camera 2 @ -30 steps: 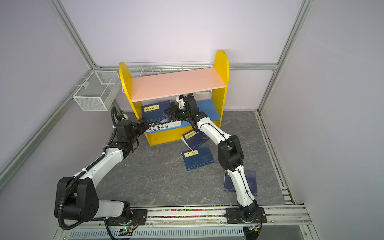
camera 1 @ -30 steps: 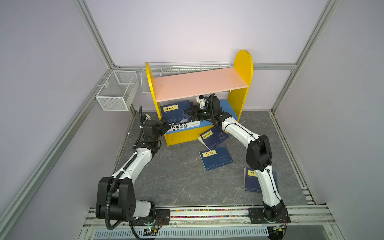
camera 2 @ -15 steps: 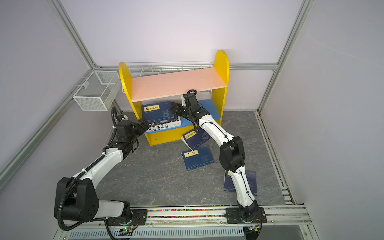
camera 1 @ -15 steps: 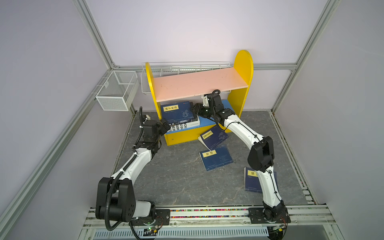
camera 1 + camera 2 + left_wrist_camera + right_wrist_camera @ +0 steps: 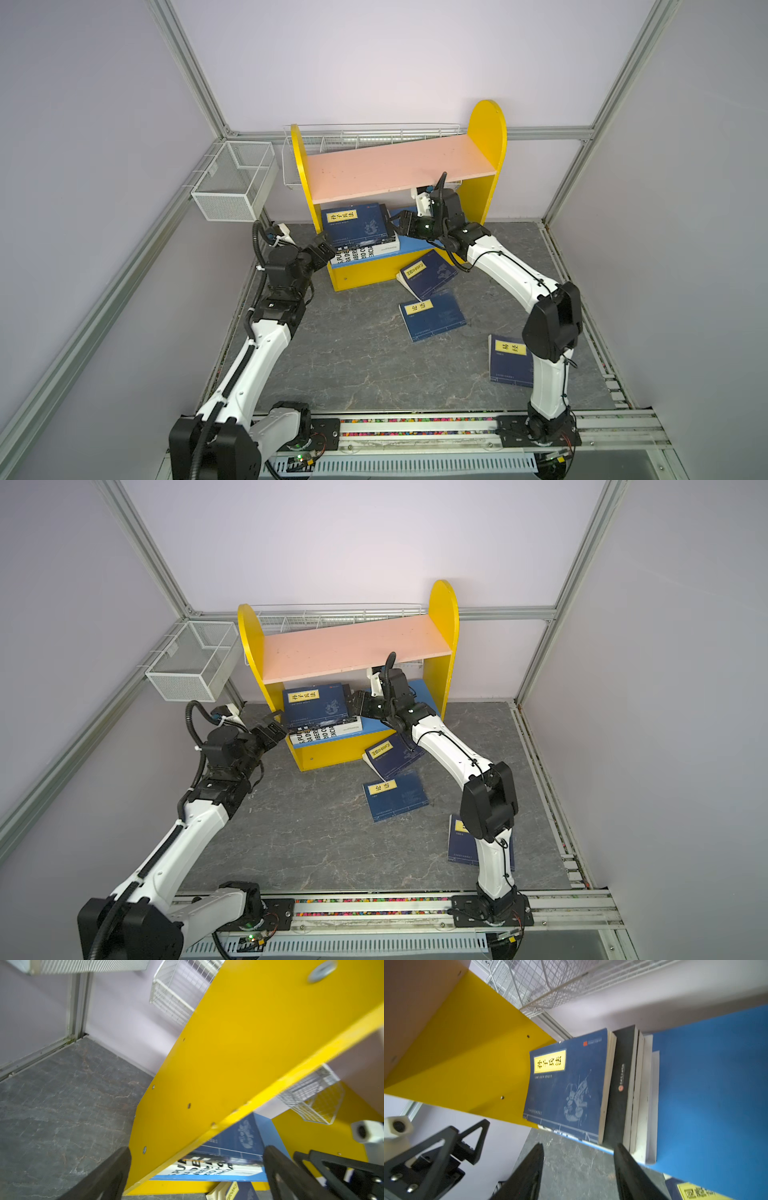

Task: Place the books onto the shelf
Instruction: 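Withdraw the right gripper past the shelf's side panel while the left gripper holds position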

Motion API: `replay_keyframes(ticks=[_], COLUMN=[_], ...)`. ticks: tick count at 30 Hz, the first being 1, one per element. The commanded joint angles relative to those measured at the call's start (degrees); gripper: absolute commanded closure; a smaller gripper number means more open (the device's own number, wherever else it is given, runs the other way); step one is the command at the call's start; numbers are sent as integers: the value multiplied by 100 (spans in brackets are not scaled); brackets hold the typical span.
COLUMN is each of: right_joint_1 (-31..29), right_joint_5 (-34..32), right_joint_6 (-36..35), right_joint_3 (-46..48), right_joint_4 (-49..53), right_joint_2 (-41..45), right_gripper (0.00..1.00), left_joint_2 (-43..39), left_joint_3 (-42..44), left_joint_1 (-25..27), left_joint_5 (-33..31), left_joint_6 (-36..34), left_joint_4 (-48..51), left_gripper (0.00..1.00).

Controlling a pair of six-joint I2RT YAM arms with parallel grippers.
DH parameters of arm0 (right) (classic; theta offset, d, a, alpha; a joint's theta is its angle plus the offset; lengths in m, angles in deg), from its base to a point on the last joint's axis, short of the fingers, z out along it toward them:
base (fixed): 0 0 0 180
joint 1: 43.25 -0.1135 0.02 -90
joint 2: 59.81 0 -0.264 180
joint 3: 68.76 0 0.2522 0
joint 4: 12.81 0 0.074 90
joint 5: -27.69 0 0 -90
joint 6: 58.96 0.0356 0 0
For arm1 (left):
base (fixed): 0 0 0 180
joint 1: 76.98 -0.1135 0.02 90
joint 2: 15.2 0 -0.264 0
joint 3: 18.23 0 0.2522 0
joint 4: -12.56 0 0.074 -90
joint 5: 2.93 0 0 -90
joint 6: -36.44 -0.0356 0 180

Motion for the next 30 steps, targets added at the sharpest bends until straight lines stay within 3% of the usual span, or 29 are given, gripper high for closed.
replay_keyframes(ticks=[1,4,5,11,12,15,20,24,30], right_joint_1=[59,120,145,373,479,894,1556,1964,2290], right_joint_5=[-245,-403,-496,-1973,-2186,-2569,-2383,-1998,-1593], right_joint_6=[-606,-897,-1007,-1615,-1693,-1868,-2803,-2967,-3142], right_joint_3=[511,1253,1486,2755,2924,3249,3222,3101,3043], right_joint_4=[-734,-568,-512,-46,-45,-125,-634,-1177,-2196], right_joint_2=[1070,1767,1980,3354,3529,3774,3396,2856,2091], right_gripper=[38,33,26,2,0,7,6,0,3], left_joint_2=[-423,-875,-1000,-1452,-1399,-1124,-433,-22,433], left_joint_3=[-14,132,195,279,238,77,-371,-615,-823], left_joint_1=[-16,-9,-13,-16,-16,-16,-18,-16,-16], left_joint_5=[399,709,738,501,554,676,674,643,656], left_joint_6=[-264,-286,-294,-415,-439,-505,-734,-768,-783], left_joint_4=[476,787,866,1389,1409,1395,1347,1242,1043], left_gripper=[1,1,1,1,1,1,1,1,1])
